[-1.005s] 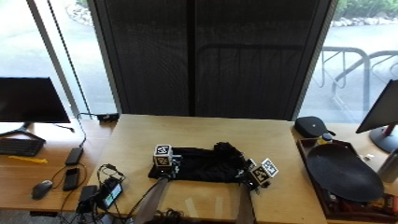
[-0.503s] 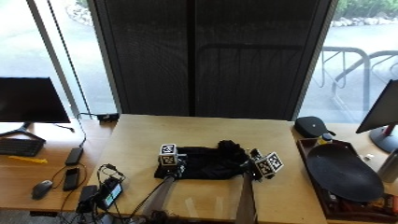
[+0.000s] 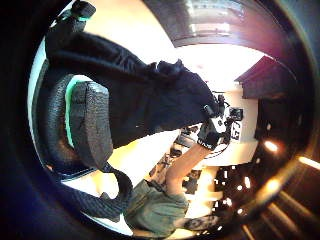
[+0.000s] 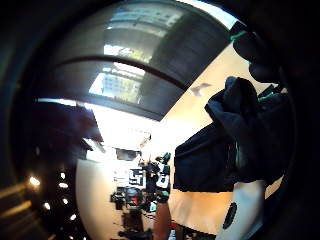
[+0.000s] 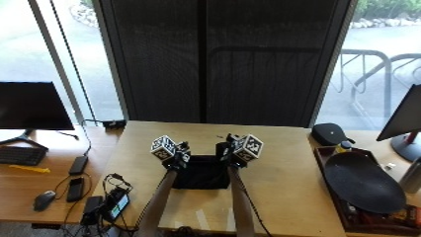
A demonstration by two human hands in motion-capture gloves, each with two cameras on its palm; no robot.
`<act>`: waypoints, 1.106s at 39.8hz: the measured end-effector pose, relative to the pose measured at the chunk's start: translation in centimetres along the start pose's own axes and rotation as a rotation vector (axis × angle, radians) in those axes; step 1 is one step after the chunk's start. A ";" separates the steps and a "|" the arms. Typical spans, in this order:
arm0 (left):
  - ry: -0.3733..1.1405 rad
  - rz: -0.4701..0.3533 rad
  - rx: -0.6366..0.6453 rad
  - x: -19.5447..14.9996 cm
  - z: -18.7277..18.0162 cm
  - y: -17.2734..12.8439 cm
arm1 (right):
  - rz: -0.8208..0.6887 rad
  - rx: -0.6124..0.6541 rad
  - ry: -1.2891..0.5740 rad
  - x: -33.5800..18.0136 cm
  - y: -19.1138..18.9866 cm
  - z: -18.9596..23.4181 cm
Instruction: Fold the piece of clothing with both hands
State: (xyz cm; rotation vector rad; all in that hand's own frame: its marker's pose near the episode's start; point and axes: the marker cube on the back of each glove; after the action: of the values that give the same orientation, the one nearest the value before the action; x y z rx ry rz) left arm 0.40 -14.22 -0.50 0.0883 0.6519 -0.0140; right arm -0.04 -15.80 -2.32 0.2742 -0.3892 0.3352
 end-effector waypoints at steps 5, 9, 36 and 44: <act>-0.059 0.038 0.098 1.6 -5.2 0.6 | -0.155 -0.027 0.015 -6.5 2.3 3.1; -0.076 0.058 0.134 2.4 -7.8 1.5 | -0.225 -0.056 0.037 -9.6 4.3 5.3; -0.241 0.015 0.333 -2.6 -8.7 0.7 | -0.534 -0.530 -0.493 -13.5 13.0 11.3; -0.453 0.091 0.324 -2.3 -6.0 -0.6 | -0.682 -0.406 0.015 -9.6 10.2 6.8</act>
State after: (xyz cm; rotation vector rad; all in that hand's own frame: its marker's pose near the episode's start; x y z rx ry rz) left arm -5.08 -14.33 -3.90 0.4155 0.1873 -0.0502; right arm -14.35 -11.26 1.73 -0.0048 -0.3196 -0.4097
